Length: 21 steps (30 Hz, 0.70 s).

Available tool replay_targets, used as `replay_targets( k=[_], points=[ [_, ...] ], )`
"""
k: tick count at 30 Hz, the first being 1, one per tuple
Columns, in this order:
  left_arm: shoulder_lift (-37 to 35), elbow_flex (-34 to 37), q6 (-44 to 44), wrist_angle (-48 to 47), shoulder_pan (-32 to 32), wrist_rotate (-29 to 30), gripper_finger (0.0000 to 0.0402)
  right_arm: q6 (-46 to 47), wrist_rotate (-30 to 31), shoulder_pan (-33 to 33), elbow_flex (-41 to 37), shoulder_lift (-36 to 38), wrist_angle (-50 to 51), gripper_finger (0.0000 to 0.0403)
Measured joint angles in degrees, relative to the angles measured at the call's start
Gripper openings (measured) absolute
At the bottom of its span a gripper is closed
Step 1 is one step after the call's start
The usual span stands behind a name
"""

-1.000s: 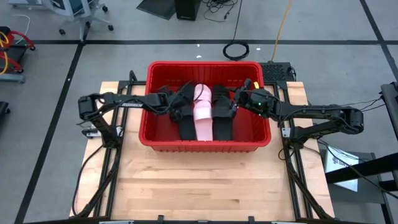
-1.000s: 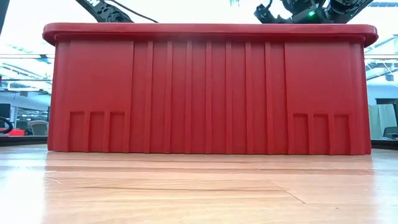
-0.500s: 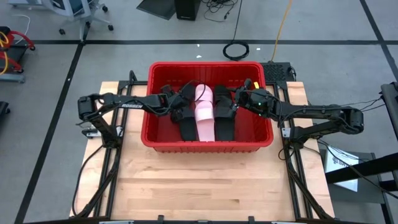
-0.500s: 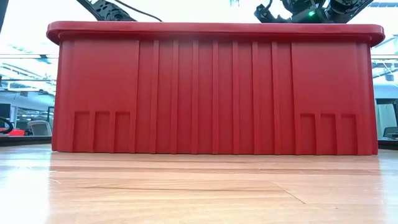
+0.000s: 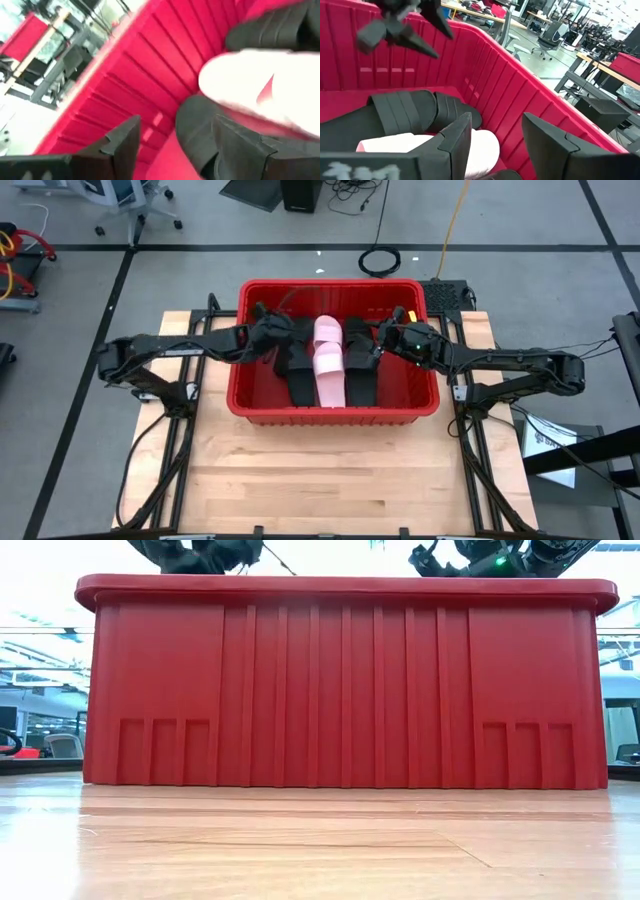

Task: Pick and place slides into bin
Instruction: Return to Home Position

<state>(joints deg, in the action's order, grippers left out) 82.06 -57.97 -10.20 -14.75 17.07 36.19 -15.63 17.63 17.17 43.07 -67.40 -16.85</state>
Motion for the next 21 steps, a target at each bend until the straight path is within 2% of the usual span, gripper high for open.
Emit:
replay_targets(
  k=[12,16,21],
  points=[
    [-13.0,0.0,6.3,4.7,-7.4,-0.3,0.0241,13.1,0.0,-1.1,0.0,0.1,-8.7,0.0164],
    [-14.8,0.0,6.7,4.6,-12.5,-0.3,0.0241,17.3,0.0,-4.4,0.0,0.7,-10.9,0.0164],
    [-16.5,0.0,5.2,6.3,-20.2,-0.4,0.0241,17.5,0.0,-10.1,0.0,2.5,-11.9,0.0164]
  ],
)
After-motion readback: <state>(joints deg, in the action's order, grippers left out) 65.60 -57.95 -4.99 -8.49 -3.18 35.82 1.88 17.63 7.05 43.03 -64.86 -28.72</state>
